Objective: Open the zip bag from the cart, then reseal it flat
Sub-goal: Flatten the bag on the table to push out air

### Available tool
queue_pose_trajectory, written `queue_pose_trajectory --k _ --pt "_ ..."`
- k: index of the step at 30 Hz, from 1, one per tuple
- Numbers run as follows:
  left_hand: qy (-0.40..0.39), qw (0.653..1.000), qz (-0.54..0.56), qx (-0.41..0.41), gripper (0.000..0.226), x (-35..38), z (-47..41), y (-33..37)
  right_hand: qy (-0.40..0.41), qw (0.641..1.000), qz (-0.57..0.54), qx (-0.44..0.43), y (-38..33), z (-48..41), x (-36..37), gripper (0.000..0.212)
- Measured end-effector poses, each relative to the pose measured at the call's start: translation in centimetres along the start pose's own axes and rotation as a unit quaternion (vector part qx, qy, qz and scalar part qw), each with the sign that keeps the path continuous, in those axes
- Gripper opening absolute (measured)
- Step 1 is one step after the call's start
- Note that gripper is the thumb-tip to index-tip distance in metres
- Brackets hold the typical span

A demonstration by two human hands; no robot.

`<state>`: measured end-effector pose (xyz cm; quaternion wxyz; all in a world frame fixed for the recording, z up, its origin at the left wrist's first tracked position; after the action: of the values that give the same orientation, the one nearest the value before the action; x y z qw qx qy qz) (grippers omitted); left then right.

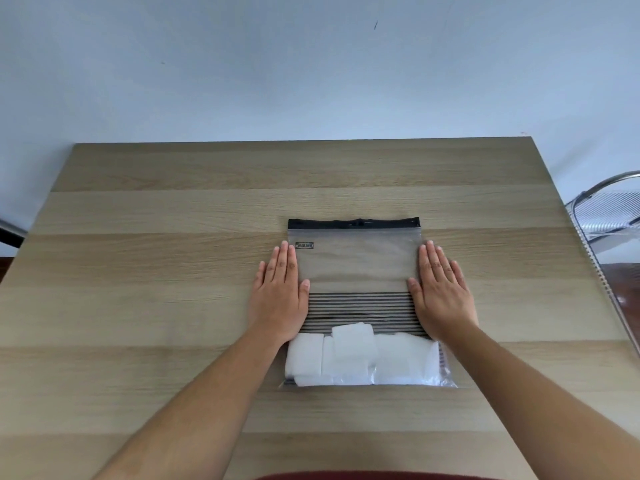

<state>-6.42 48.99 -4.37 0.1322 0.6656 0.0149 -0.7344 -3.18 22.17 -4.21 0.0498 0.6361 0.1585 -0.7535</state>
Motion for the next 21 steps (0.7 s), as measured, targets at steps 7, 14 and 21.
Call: queue_pose_trajectory --k 7,14,21 --pt "0.014 0.997 0.072 -0.006 0.065 -1.9 -1.6 0.7 0.086 0.978 -0.167 0.093 1.3 -2.4 -3.8 0.058" --pt "-0.025 0.995 0.010 0.093 0.062 -0.2 -3.1 6.1 -0.022 0.992 -0.048 -0.118 -9.0 -5.7 -0.3 0.053" --pt "-0.013 0.995 -0.003 0.094 0.063 0.0 -3.0 5.4 -0.005 0.994 0.001 -0.110 -7.8 -5.6 0.9 0.059"
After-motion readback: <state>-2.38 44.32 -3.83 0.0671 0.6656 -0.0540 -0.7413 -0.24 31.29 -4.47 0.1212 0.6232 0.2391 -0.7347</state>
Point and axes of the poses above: each hand's wrist, its own z-axis away from the middle knuckle, its own x-axis out of the palm, y = z × x, the point moved 8 cm from there along -z, towards the middle knuckle, and after that the axes turned 8 degrees about -x, right-handed, at the moved point
